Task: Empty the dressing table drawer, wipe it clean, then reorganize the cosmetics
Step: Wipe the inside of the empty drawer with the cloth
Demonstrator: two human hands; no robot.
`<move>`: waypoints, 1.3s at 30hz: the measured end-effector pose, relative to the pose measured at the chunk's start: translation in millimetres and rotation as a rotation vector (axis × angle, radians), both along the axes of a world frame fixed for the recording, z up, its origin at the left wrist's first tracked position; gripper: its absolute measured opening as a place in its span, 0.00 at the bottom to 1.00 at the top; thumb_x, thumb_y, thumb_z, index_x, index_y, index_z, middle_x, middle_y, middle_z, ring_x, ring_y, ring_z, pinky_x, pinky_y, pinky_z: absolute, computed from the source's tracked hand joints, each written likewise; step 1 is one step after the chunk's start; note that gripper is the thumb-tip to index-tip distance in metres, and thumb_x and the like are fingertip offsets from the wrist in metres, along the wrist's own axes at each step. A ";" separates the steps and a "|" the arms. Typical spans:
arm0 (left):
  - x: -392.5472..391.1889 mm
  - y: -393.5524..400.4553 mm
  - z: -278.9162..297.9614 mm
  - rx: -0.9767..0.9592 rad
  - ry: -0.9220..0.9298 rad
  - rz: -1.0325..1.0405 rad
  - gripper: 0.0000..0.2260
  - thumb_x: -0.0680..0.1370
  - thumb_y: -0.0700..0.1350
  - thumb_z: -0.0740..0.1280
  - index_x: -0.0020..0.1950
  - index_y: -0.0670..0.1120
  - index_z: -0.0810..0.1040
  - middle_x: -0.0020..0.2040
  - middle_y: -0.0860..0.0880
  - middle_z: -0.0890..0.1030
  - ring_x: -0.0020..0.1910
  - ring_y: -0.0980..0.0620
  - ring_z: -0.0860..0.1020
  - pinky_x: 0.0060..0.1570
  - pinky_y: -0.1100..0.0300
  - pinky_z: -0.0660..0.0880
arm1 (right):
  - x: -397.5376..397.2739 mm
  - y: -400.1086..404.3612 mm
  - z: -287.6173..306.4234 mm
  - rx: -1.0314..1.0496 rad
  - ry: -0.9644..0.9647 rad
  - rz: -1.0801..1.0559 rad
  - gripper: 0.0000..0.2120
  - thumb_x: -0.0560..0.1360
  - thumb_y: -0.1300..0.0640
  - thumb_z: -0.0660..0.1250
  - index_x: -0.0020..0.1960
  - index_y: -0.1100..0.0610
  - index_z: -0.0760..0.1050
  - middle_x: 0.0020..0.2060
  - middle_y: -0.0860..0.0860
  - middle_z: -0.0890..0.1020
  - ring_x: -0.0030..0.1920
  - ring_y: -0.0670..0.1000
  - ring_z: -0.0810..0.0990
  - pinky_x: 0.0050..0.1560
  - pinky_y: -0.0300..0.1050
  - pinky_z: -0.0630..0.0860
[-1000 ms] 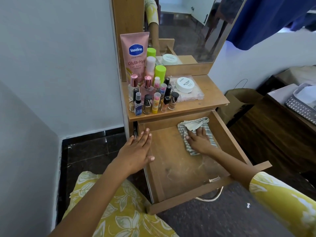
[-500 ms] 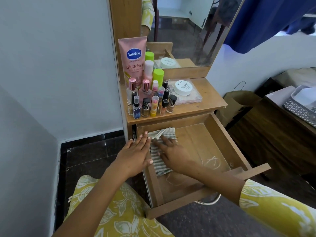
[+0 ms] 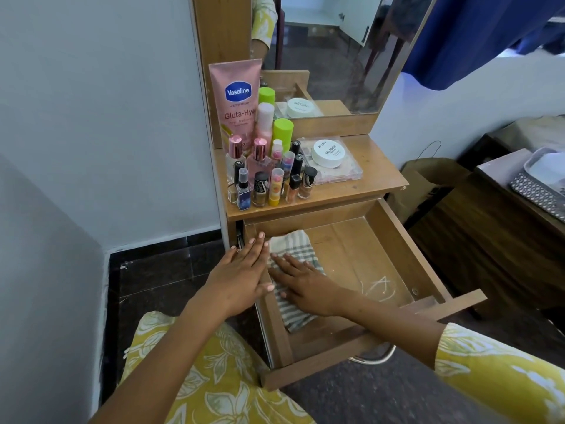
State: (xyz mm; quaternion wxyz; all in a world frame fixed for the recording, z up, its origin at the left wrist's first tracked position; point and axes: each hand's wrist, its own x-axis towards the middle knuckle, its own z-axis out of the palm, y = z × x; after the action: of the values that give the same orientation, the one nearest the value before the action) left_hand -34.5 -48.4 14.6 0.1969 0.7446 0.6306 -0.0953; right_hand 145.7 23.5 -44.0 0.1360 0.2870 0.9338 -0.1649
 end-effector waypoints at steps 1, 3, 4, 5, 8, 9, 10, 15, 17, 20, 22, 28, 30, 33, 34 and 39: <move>-0.2 -0.3 -0.5 0.001 -0.003 -0.001 0.32 0.81 0.57 0.50 0.75 0.46 0.33 0.70 0.49 0.27 0.73 0.53 0.33 0.71 0.53 0.37 | 3.6 -1.2 1.6 -0.007 -0.009 0.026 0.28 0.82 0.52 0.53 0.78 0.53 0.45 0.77 0.53 0.42 0.77 0.56 0.40 0.76 0.57 0.46; 0.3 -0.9 -1.9 0.007 -0.004 -0.002 0.32 0.81 0.57 0.50 0.74 0.46 0.33 0.71 0.49 0.27 0.73 0.53 0.33 0.71 0.53 0.36 | 6.5 -2.3 3.0 0.024 -0.026 0.058 0.27 0.82 0.52 0.52 0.78 0.53 0.45 0.77 0.53 0.43 0.77 0.55 0.41 0.76 0.56 0.47; 0.5 -1.0 -2.4 0.012 0.000 -0.004 0.33 0.81 0.57 0.50 0.74 0.46 0.33 0.71 0.49 0.27 0.73 0.53 0.33 0.71 0.53 0.36 | 4.6 -0.8 2.8 0.057 -0.034 0.063 0.27 0.82 0.52 0.51 0.78 0.53 0.45 0.78 0.53 0.43 0.77 0.55 0.42 0.76 0.55 0.48; 0.8 -1.1 -3.0 0.016 0.006 -0.006 0.33 0.81 0.57 0.50 0.75 0.45 0.33 0.72 0.48 0.28 0.73 0.52 0.33 0.71 0.53 0.36 | 0.9 1.9 2.4 0.092 -0.043 0.060 0.27 0.82 0.52 0.51 0.78 0.53 0.45 0.78 0.53 0.43 0.77 0.55 0.42 0.76 0.54 0.48; 1.7 -0.9 -3.9 0.022 0.021 -0.007 0.32 0.81 0.57 0.50 0.75 0.45 0.34 0.73 0.47 0.29 0.73 0.52 0.33 0.71 0.54 0.37 | -13.7 12.8 0.5 0.141 -0.048 0.017 0.27 0.82 0.51 0.51 0.78 0.53 0.44 0.78 0.54 0.45 0.77 0.55 0.43 0.75 0.53 0.47; 2.0 -0.9 -3.9 0.021 0.023 -0.006 0.32 0.81 0.57 0.50 0.75 0.44 0.34 0.73 0.47 0.29 0.73 0.52 0.33 0.71 0.54 0.37 | -16.7 16.0 -0.5 0.145 -0.044 0.003 0.27 0.82 0.50 0.50 0.78 0.53 0.44 0.78 0.54 0.46 0.77 0.55 0.43 0.75 0.53 0.47; 2.3 -0.8 -3.7 0.020 0.024 -0.005 0.32 0.81 0.56 0.50 0.75 0.45 0.34 0.73 0.47 0.29 0.73 0.52 0.33 0.71 0.54 0.37 | -18.3 18.1 -1.9 0.147 -0.038 -0.010 0.28 0.82 0.50 0.50 0.78 0.53 0.44 0.78 0.53 0.46 0.77 0.54 0.43 0.75 0.53 0.47; 3.4 -0.7 -3.4 0.011 0.038 0.000 0.32 0.82 0.56 0.49 0.74 0.44 0.34 0.73 0.46 0.30 0.74 0.51 0.34 0.71 0.55 0.36 | -8.8 19.5 -7.7 0.144 0.028 -0.098 0.27 0.82 0.47 0.51 0.77 0.48 0.46 0.78 0.49 0.47 0.77 0.52 0.45 0.74 0.53 0.49; 2.8 -1.2 -2.8 0.005 0.039 -0.001 0.32 0.82 0.57 0.49 0.74 0.44 0.33 0.73 0.46 0.29 0.74 0.51 0.34 0.71 0.54 0.36 | 6.7 28.7 -5.8 0.145 0.016 -0.146 0.26 0.82 0.46 0.50 0.77 0.47 0.47 0.78 0.48 0.47 0.77 0.51 0.45 0.74 0.54 0.50; 2.7 -1.7 -1.2 0.002 0.032 -0.004 0.32 0.82 0.57 0.49 0.74 0.44 0.32 0.73 0.46 0.29 0.73 0.51 0.34 0.71 0.54 0.37 | 35.4 43.9 -1.1 0.127 -0.033 -0.254 0.26 0.82 0.46 0.49 0.77 0.47 0.46 0.78 0.48 0.46 0.77 0.51 0.44 0.75 0.55 0.50; 3.6 -1.8 -0.1 0.000 0.035 -0.006 0.32 0.82 0.57 0.50 0.74 0.44 0.32 0.73 0.46 0.29 0.74 0.51 0.34 0.71 0.53 0.37 | 43.0 47.1 0.8 0.105 -0.060 -0.328 0.26 0.82 0.46 0.49 0.77 0.48 0.46 0.78 0.48 0.46 0.77 0.51 0.43 0.74 0.56 0.49; 4.4 -2.1 1.6 -0.012 0.032 -0.011 0.32 0.82 0.56 0.49 0.74 0.43 0.33 0.73 0.45 0.30 0.74 0.51 0.34 0.71 0.53 0.37 | 1.3 24.7 0.3 0.061 -0.060 -0.226 0.27 0.82 0.48 0.50 0.78 0.49 0.44 0.78 0.50 0.43 0.77 0.55 0.40 0.73 0.61 0.44; 5.0 -1.9 1.7 -0.011 0.033 -0.011 0.31 0.82 0.55 0.49 0.75 0.43 0.34 0.73 0.45 0.30 0.74 0.51 0.34 0.71 0.53 0.38 | -16.9 14.1 -3.1 0.051 -0.028 -0.172 0.28 0.82 0.49 0.51 0.78 0.49 0.44 0.78 0.50 0.44 0.77 0.55 0.40 0.73 0.62 0.43; 4.7 -1.6 1.6 -0.008 0.028 -0.006 0.31 0.82 0.55 0.50 0.75 0.44 0.34 0.74 0.46 0.30 0.74 0.51 0.34 0.71 0.53 0.38 | -24.0 9.5 -6.7 0.078 0.009 -0.158 0.28 0.81 0.48 0.52 0.78 0.49 0.44 0.78 0.50 0.45 0.77 0.54 0.42 0.73 0.61 0.44; 4.4 -1.3 1.3 -0.008 0.025 -0.002 0.31 0.82 0.55 0.50 0.75 0.44 0.34 0.74 0.46 0.30 0.74 0.51 0.34 0.71 0.54 0.38 | -21.1 11.8 -6.1 0.102 0.009 -0.145 0.28 0.81 0.47 0.52 0.78 0.49 0.45 0.78 0.49 0.46 0.77 0.54 0.43 0.74 0.59 0.46; 2.4 0.0 1.8 -0.017 0.021 -0.005 0.32 0.82 0.56 0.50 0.75 0.44 0.34 0.73 0.46 0.30 0.74 0.51 0.34 0.71 0.53 0.38 | 4.0 35.1 1.6 0.104 -0.027 -0.127 0.26 0.82 0.44 0.49 0.77 0.46 0.47 0.78 0.47 0.46 0.77 0.50 0.45 0.74 0.54 0.48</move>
State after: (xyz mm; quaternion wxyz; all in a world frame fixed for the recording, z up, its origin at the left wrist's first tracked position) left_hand -32.1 -48.5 16.4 0.1965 0.7434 0.6300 -0.1088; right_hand 149.7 58.6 -42.4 0.1227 0.3544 0.9192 -0.1204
